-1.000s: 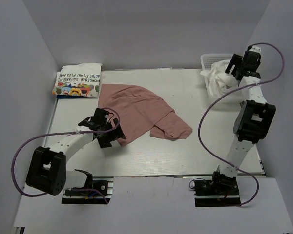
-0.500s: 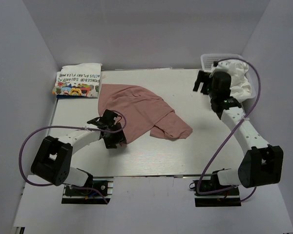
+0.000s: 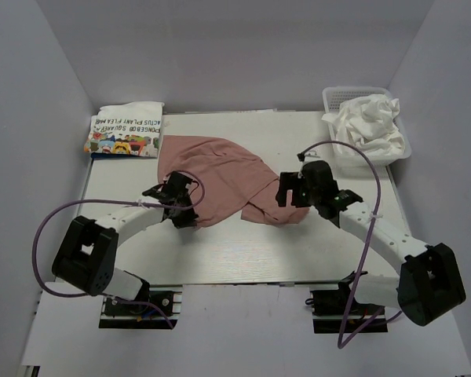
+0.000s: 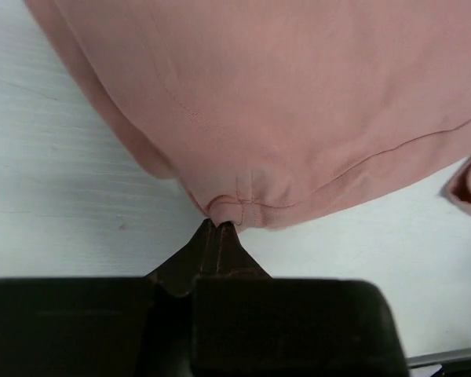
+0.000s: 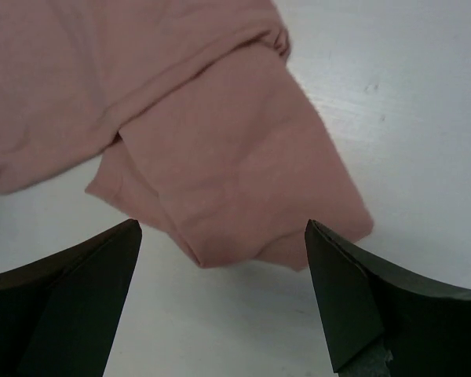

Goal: Fold and stack the t-shirts

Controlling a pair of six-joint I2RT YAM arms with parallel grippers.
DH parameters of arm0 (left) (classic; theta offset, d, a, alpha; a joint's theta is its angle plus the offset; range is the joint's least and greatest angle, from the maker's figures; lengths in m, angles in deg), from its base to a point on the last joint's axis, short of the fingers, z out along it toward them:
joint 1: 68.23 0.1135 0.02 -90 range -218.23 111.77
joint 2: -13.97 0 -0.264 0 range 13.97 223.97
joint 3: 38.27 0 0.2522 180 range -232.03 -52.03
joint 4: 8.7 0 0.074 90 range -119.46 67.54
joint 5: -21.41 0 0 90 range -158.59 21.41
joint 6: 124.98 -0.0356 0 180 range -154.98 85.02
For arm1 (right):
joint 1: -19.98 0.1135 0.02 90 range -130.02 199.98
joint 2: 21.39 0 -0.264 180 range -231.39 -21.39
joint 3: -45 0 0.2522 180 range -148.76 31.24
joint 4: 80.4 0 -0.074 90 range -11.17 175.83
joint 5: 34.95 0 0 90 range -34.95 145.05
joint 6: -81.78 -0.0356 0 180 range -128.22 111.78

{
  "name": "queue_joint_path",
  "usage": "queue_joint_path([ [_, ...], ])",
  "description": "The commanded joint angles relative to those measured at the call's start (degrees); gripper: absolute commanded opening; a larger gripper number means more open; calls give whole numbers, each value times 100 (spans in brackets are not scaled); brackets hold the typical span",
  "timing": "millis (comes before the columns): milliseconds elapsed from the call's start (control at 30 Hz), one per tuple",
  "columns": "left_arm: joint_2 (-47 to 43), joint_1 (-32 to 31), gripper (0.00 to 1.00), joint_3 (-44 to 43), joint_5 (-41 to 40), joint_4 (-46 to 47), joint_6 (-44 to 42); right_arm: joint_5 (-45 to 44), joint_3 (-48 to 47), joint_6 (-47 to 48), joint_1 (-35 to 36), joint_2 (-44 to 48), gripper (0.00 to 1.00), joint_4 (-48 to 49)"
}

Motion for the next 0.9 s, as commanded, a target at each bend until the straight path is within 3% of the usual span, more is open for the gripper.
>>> queue_joint_path([
  [0,-736,-17,0,-384,-533,98,-61,-187,468,-422,316,-121,90,-366],
  [133,-1219,-17,0,-718,-963,-243,-61,-871,821,-1107,405,-60,90,-541],
  [300,-1773,36,0,-920,-1368,-359,-61,-1375,1172,-1250,378,151,79,-314],
  [600,-1932,36,0,-1131,-1368,-358,-114,-1647,874,-1355,387,-1026,62,283],
  [700,-1880,36,0,-1245,-1429,-359,-114,-1691,891,-1356,370,-1255,45,740],
  [733,-1880,36,0,-1324,-1430,-359,-114,-1796,822,-1321,352,-1299,33,803],
  [800,-1880,36,0,-1377,-1509,-359,-167,-2084,690,-1294,352,-1326,17,873],
  [833,-1880,36,0,-1525,-1587,-359,-167,-2165,593,-1285,361,-1221,0,882],
  [867,-1880,88,0,-1596,-1588,-359,-167,-2270,479,-1320,352,-1177,0,874],
])
